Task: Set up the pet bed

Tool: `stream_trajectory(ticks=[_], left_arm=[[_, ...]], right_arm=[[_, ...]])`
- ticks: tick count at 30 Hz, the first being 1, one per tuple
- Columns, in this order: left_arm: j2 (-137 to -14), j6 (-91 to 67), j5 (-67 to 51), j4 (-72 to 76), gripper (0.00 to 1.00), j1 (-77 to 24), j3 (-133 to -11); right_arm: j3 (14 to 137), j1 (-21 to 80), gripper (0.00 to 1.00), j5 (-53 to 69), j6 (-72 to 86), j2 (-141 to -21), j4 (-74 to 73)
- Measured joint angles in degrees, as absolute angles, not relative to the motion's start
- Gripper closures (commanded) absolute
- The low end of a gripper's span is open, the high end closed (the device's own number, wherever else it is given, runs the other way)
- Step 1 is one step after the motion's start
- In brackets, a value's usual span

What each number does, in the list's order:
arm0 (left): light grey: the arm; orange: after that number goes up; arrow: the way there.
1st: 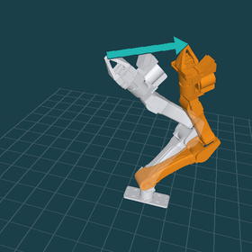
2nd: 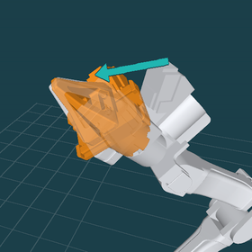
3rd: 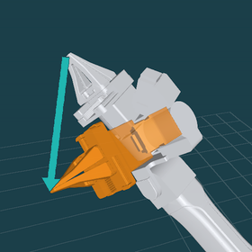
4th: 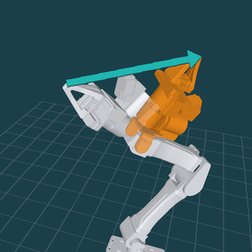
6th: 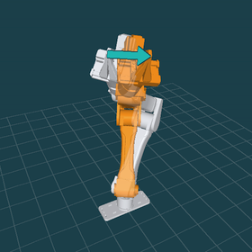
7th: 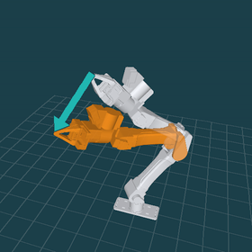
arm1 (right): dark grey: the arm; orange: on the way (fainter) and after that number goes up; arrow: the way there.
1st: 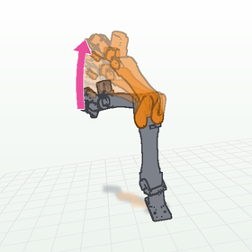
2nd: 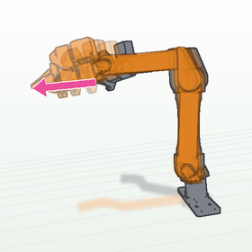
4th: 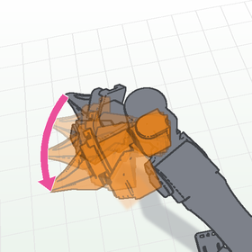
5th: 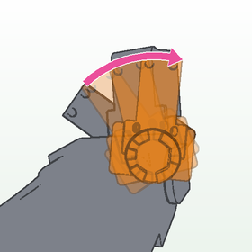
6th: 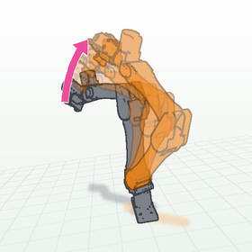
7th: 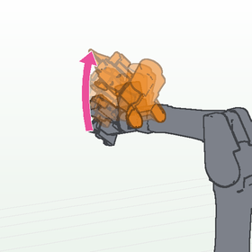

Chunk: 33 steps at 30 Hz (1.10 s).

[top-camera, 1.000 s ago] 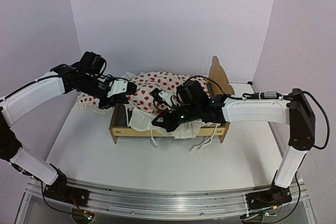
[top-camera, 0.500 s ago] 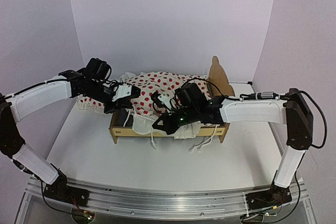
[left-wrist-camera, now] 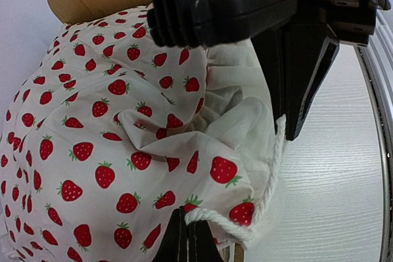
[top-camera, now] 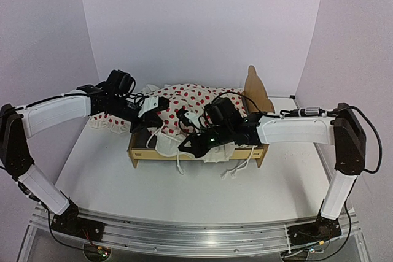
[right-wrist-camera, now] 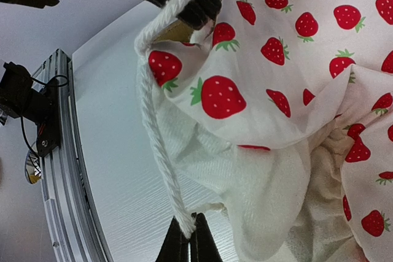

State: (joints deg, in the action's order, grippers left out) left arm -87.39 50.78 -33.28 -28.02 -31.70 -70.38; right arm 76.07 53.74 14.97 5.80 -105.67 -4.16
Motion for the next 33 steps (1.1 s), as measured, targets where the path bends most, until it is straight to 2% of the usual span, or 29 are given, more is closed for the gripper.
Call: stream_trajectory(ticks=[9, 10, 17, 20, 22, 24, 29, 33], left_arm=[[-90.64, 44.34, -34.97, -25.39, 1.00, -32.45, -68.30], [-91.01, 43.65, -35.21, -25.48, 0.97, -32.14, -68.13], [-91.27, 41.69, -35.40, -27.67, 0.44, -29.48, -67.74], [-91.26, 42.62, -35.69, -30.42, 0.29, -27.36, -68.76], [-91.24, 44.00, -36.17, -32.84, 0.22, -25.47, -70.06], [-91.24, 47.21, -37.43, -36.94, 0.23, -23.26, -72.17], [-91.13, 56.39, -38.26, -45.22, 0.46, -19.79, -74.95], [-91.05, 60.33, -35.37, -45.78, 0.52, -20.52, -71.99]], right_arm=[[76.04, 53.74, 1.00, 14.86, 5.54, -105.67, -4.39], [75.97, 53.74, 1.00, 14.81, 5.52, -105.67, -4.40], [75.59, 53.74, 1.00, 14.74, 5.38, -105.67, -4.66], [75.59, 53.74, 1.00, 14.74, 5.34, -105.67, -4.77], [75.59, 53.74, 1.00, 14.74, 5.34, -105.67, -4.86], [75.59, 53.74, 1.00, 14.76, 5.34, -105.67, -4.92], [75.59, 53.74, 1.00, 14.79, 5.34, -105.67, -5.06], [75.59, 53.74, 1.00, 14.79, 5.34, -105.67, -5.18]])
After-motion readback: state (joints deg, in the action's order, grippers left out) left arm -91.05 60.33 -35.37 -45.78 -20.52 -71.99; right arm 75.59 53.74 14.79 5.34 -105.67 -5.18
